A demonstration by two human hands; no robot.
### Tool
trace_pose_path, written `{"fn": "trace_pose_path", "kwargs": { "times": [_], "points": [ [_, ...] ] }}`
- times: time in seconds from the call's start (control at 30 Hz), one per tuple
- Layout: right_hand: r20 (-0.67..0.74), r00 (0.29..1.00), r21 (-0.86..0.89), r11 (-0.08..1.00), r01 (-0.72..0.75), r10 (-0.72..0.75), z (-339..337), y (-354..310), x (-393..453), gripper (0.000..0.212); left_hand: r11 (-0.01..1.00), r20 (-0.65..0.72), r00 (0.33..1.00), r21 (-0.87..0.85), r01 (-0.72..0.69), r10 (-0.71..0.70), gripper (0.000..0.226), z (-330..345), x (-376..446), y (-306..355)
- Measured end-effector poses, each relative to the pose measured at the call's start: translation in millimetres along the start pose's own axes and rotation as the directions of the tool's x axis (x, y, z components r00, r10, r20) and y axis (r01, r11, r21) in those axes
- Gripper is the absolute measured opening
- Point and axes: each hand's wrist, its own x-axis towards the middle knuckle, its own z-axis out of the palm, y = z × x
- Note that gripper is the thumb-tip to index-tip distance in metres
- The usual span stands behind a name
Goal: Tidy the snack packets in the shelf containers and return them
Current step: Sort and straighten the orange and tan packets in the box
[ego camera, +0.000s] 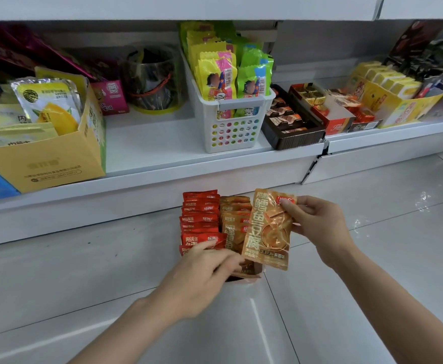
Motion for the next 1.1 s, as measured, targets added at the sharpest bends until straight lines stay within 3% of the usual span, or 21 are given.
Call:
{"fn": "trace_pose_path", "kwargs": {
  "times": [0.07, 0.13, 0.2, 0.3, 0.47, 0.63, 0.9, 0.97, 1.03, 1.1],
  "points": [
    [0.006, 0.998, 0.078, 0.995, -0.061, 0.061, 1.9, 2.3, -2.4, 0.018, 0.972, -0.042, 0.993, -0.213, 0.096, -0.108, 0.032, -1.6, 2.6, 2.2],
    [0.019, 0.996, 0.114, 0.99, -0.087, 0.085, 6.4, 2.8, -5.4, 0.019, 0.955, -0.088, 0.98, -0.258, 0.149, -0.177, 0.018, -3.3, 10.2, 6.6],
    [0.041, 0.994, 0.122, 0.987, -0.104, 0.099, 12.3, 1.5, -7.7, 0.019, 0.911, -0.096, 0.958, -0.349, 0.221, -0.27, 0.015, -7.0, 18.8, 11.3],
    [0.108, 0.988, 0.156, 0.98, -0.124, 0.107, 19.7, -1.2, -11.2, 0.019, 0.825, -0.003, 0.941, -0.482, 0.295, -0.338, 0.024, -10.7, 27.3, 12.2],
    [0.166, 0.983, 0.141, 0.985, -0.102, 0.078, 23.9, -5.7, -10.9, 0.02, 0.8, 0.067, 0.944, -0.514, 0.309, -0.322, 0.024, -14.2, 24.6, 9.8],
    [0.155, 0.985, 0.157, 0.982, -0.106, 0.081, 28.2, -1.6, -7.8, 0.02, 0.808, 0.043, 0.946, -0.51, 0.297, -0.32, 0.023, -16.2, 23.0, 10.4],
    [-0.119, 0.992, -0.071, 0.996, -0.046, 0.038, 42.0, 8.7, -8.9, 0.027, 0.832, 0.069, 0.954, -0.474, 0.288, -0.291, 0.03, -15.7, 26.4, 16.1],
    [-0.04, 0.998, -0.03, 0.998, -0.052, 0.051, 50.2, 11.4, -17.1, 0.025, 0.838, 0.075, 0.957, -0.466, 0.282, -0.28, 0.035, -14.6, 27.6, 18.1],
    [0.079, 0.993, 0.051, 0.994, -0.097, 0.093, 58.4, 13.4, -26.0, 0.045, 0.842, 0.058, 0.958, -0.466, 0.273, -0.279, 0.035, -13.0, 28.9, 19.4],
    [0.135, 0.982, 0.077, 0.986, -0.145, 0.134, 64.1, 13.2, -31.3, 0.049, 0.851, 0.086, 0.961, -0.449, 0.273, -0.263, 0.03, -12.7, 29.1, 23.6]
  ]
}}
